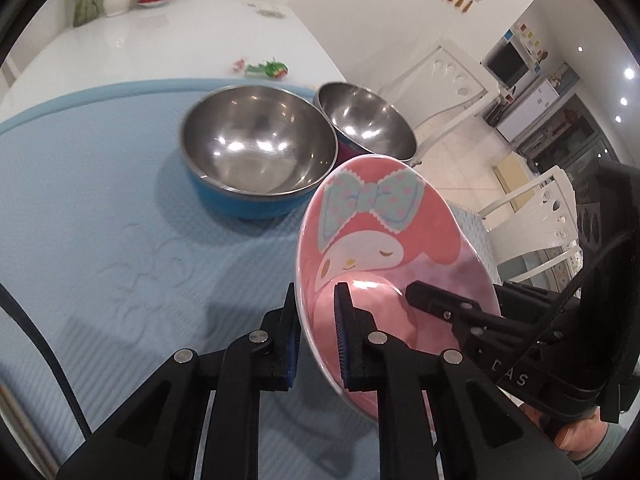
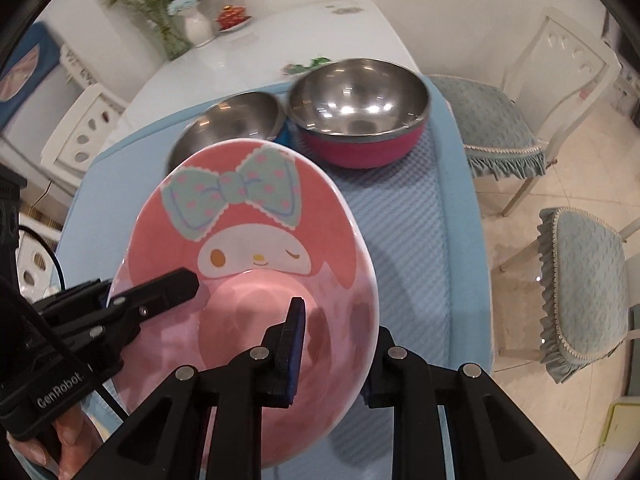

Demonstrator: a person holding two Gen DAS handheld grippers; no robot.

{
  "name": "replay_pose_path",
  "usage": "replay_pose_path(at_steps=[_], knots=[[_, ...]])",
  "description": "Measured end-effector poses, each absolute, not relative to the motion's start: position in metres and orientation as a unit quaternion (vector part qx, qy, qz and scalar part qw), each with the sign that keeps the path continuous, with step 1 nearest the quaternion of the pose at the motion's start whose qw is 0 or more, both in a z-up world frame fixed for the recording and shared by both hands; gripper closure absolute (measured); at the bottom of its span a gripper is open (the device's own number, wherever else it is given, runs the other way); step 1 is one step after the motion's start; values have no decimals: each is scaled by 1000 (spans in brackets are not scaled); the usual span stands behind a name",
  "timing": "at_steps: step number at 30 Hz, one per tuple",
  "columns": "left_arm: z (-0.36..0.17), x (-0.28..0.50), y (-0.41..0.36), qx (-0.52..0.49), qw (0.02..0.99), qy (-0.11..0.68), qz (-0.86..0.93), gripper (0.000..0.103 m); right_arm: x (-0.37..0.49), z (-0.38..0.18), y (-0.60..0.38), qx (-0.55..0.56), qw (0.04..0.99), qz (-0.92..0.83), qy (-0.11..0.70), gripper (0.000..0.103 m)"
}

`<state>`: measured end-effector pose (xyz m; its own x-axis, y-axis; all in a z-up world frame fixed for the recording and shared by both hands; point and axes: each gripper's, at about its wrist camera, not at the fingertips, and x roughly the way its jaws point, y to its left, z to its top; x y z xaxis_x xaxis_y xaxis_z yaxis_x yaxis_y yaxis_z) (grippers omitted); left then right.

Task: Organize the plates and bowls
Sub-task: 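Carry the pink bowl beside the plate stack, lower and release it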

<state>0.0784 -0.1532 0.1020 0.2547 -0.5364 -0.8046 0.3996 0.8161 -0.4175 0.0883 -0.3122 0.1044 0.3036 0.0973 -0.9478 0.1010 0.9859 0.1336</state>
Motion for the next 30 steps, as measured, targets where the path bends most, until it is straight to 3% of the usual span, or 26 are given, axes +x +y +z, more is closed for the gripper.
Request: replay_pose_path(at_steps=[14, 30], knots=[[147, 12, -70, -90, 829, 488, -258, 91, 39, 159, -236, 52, 826, 68, 558, 81], [102, -21, -41, -97, 809, 535, -222, 91, 14, 107, -200, 41, 779, 91, 619, 81]])
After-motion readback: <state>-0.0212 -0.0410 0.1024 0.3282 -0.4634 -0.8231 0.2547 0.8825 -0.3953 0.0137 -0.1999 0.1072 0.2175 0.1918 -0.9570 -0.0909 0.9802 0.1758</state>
